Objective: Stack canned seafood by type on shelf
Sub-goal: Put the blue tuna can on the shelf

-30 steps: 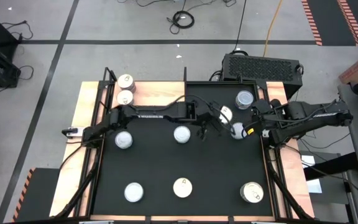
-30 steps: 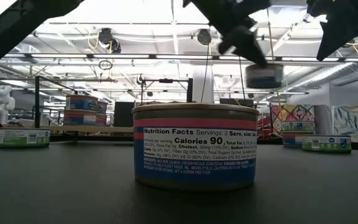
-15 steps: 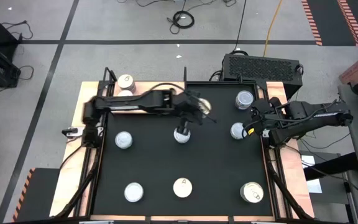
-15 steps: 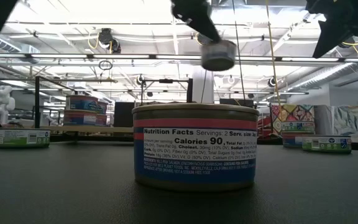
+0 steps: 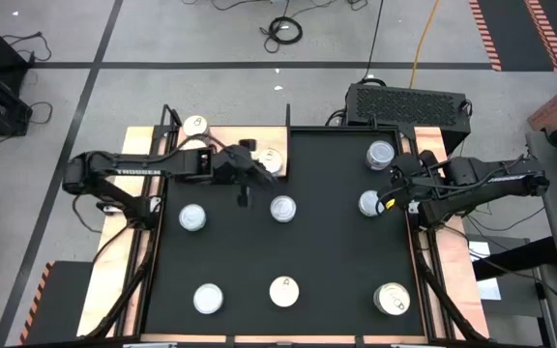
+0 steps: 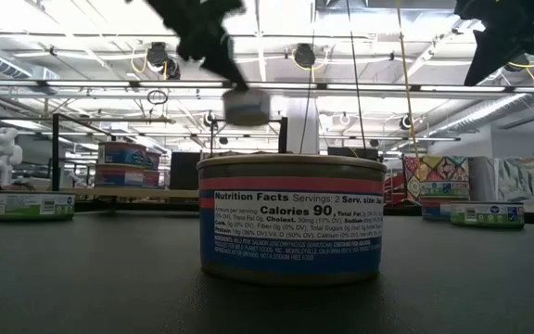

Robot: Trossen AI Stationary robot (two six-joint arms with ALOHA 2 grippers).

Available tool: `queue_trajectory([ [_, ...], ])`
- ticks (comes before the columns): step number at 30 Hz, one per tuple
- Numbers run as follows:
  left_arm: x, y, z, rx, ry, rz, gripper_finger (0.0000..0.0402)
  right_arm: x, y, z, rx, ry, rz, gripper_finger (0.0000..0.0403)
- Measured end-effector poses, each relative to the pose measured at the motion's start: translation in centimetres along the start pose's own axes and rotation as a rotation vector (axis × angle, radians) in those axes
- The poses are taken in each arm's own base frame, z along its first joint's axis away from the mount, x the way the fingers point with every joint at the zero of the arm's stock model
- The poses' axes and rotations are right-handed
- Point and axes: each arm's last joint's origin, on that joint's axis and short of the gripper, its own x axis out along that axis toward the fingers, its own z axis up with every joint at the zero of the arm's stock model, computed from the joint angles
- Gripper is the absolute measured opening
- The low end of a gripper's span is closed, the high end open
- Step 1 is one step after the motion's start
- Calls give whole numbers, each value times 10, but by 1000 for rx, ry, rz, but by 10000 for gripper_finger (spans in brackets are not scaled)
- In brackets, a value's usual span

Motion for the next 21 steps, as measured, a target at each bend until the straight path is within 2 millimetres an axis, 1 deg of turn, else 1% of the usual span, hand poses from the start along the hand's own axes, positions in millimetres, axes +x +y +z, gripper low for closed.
queue_trajectory([
  [6,28,16,-44,1,99,29,0,0,7,5,24,-44,48,0],
  [9,39,29,-59,12,99,38,0,1,10,8,32,-67,52,0],
  [11,43,42,-65,8,83,58,0,3,12,8,27,-81,30,0],
  [16,58,69,-90,-20,90,47,0,18,20,1,42,-102,33,0],
  [21,78,86,-112,-33,108,77,0,37,32,-7,62,-135,69,0],
])
